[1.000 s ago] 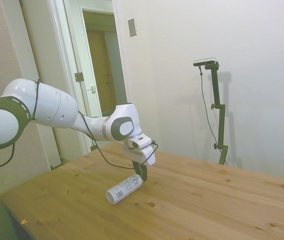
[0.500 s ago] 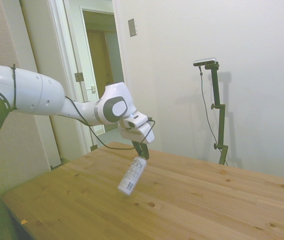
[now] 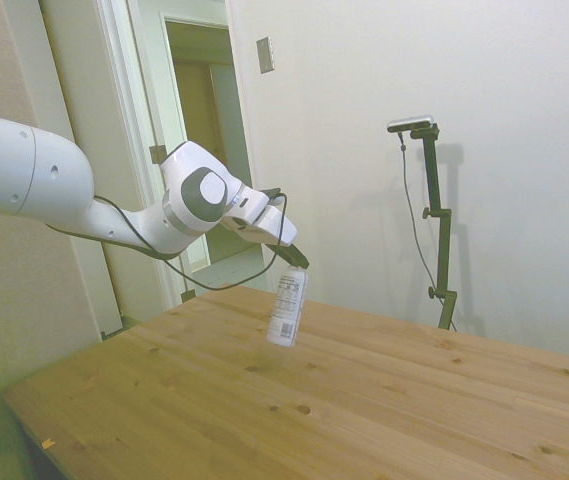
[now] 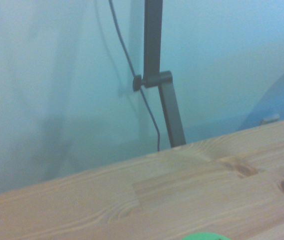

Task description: Stand the water bottle

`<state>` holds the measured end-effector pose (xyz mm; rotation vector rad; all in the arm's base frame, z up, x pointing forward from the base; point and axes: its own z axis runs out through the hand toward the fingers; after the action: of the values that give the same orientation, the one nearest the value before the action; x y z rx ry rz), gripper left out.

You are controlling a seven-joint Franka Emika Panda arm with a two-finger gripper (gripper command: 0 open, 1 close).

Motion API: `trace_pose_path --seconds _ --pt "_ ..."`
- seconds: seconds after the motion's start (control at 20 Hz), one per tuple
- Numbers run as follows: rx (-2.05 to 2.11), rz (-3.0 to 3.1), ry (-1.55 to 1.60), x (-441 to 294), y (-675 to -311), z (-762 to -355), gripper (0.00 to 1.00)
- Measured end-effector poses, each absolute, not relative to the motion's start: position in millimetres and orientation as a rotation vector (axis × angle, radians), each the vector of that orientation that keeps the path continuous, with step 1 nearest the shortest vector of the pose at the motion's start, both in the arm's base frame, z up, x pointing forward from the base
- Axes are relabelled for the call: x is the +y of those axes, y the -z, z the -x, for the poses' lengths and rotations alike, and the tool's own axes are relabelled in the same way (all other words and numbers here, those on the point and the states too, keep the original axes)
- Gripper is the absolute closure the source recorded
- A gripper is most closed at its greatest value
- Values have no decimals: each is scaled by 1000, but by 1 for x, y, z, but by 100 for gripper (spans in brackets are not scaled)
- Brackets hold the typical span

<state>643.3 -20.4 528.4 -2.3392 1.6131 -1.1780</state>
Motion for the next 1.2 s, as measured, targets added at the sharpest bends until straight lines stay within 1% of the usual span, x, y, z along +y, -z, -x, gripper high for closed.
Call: trace_pose_path --seconds 0.15,0.35,0.55,0.85,1.2 --pt "1635 2234 1227 -20 -521 -657 100" --pt "1657 2140 1392 -16 -510 -676 100" --pt "1691 2024 1524 -16 -490 -694 100" --pt "1695 1900 1625 -8 -465 -703 100" --pt "1710 1885 1632 -6 -434 -707 100"
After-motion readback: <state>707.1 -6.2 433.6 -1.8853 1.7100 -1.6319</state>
